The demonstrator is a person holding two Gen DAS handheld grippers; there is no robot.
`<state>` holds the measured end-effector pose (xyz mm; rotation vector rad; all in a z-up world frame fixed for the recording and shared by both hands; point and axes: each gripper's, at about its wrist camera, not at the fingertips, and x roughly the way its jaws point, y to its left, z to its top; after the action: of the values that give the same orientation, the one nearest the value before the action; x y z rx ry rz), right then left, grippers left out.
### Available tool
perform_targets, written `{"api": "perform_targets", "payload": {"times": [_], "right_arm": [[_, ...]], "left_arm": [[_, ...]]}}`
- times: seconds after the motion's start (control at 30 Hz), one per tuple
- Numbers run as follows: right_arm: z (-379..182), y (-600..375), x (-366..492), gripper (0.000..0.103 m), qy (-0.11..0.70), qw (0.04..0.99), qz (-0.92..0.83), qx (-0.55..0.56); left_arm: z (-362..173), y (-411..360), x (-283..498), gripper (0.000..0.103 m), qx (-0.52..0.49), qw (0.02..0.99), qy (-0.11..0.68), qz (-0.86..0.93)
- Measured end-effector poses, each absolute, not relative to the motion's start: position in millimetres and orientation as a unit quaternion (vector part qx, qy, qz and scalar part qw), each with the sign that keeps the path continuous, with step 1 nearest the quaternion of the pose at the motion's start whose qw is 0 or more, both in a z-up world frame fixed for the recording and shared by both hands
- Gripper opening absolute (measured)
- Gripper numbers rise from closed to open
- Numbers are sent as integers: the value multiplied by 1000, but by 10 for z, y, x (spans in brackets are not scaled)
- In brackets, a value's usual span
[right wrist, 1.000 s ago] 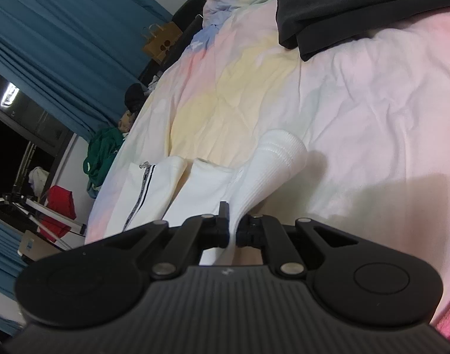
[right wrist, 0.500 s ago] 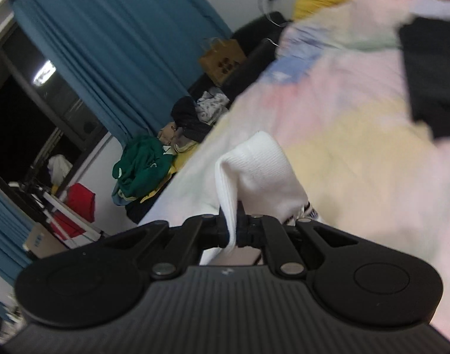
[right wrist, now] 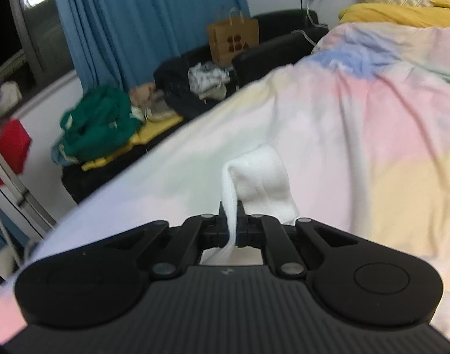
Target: Fold clothes
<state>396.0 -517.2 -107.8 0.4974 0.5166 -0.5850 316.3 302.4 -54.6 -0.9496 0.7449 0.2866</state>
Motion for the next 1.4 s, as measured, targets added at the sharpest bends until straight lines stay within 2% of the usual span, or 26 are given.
{"api": "perform_targets", "payload": {"times": [0.07, 0.1, 0.13, 0.17, 0.2, 0.23, 0.27, 0.37, 0.57, 0.83, 1.03, 1.07, 1.17, 1.2, 1.27, 1.3, 1.33, 1.37, 1.4], "right_arm": [[-1190, -5209, 3997, 11, 258, 893, -266, 256], [-1214, -5239, 3947, 13, 262, 890, -256, 271], [-1220, -5249, 3823, 20, 258, 888, -251, 286], [-1226, -5259, 3698, 34, 255, 885, -246, 302], [-1232, -5269, 3574, 43, 251, 883, -240, 317], [-1238, -5279, 3449, 58, 247, 880, -235, 332], [-1244, -5289, 3324, 65, 244, 876, -229, 347], [-1261, -5319, 2950, 66, 232, 865, -212, 391], [-1297, -5379, 2203, 69, 207, 836, -177, 476], [-1725, -5545, 1656, 68, 249, 773, -134, 568], [-1900, -5575, 1780, 68, 226, 774, -107, 582], [-1909, -5574, 1820, 66, 221, 780, -113, 574], [-1920, -5581, 1951, 65, 207, 800, -137, 546], [-1916, -5588, 1999, 62, 203, 807, -148, 535], [-1896, -5603, 2069, 36, 200, 817, -177, 510], [-1903, -5624, 2072, 28, 198, 817, -185, 508], [-1910, -5645, 2076, 21, 196, 817, -194, 507], [-1919, -5666, 2071, 15, 193, 816, -199, 507], [-1922, -5678, 2052, 13, 188, 815, -198, 511]], "left_arm": [[-555, 2999, 3204, 19, -433, 824, 345, 122], [-545, 2984, 3208, 28, -427, 829, 342, 115], [-515, 2961, 3206, 40, -423, 834, 339, 107], [-482, 2944, 3157, 47, -415, 838, 340, 104], [-448, 2927, 3104, 60, -406, 842, 340, 101], [-381, 2878, 3045, 66, -394, 850, 337, 95], [-312, 2827, 2985, 68, -382, 858, 333, 89], [-161, 2651, 2640, 80, -378, 871, 308, 63], [-216, 2457, 1826, 86, -469, 836, 281, 44], [-607, 2484, 1308, 86, -547, 765, 328, 92], [-1083, 2638, 1500, 82, -596, 731, 316, 108], [-1098, 2664, 1554, 81, -595, 735, 306, 113], [-1080, 2731, 1755, 62, -564, 764, 280, 141], [-1059, 2751, 1829, 51, -546, 778, 272, 153], [-986, 2796, 1773, 40, -547, 779, 266, 151], [-948, 2818, 1741, 32, -549, 779, 264, 149], [-911, 2840, 1709, 25, -550, 779, 261, 148], [-873, 2862, 1677, 22, -552, 779, 259, 146], [-836, 2884, 1646, 19, -553, 779, 256, 145]]}}
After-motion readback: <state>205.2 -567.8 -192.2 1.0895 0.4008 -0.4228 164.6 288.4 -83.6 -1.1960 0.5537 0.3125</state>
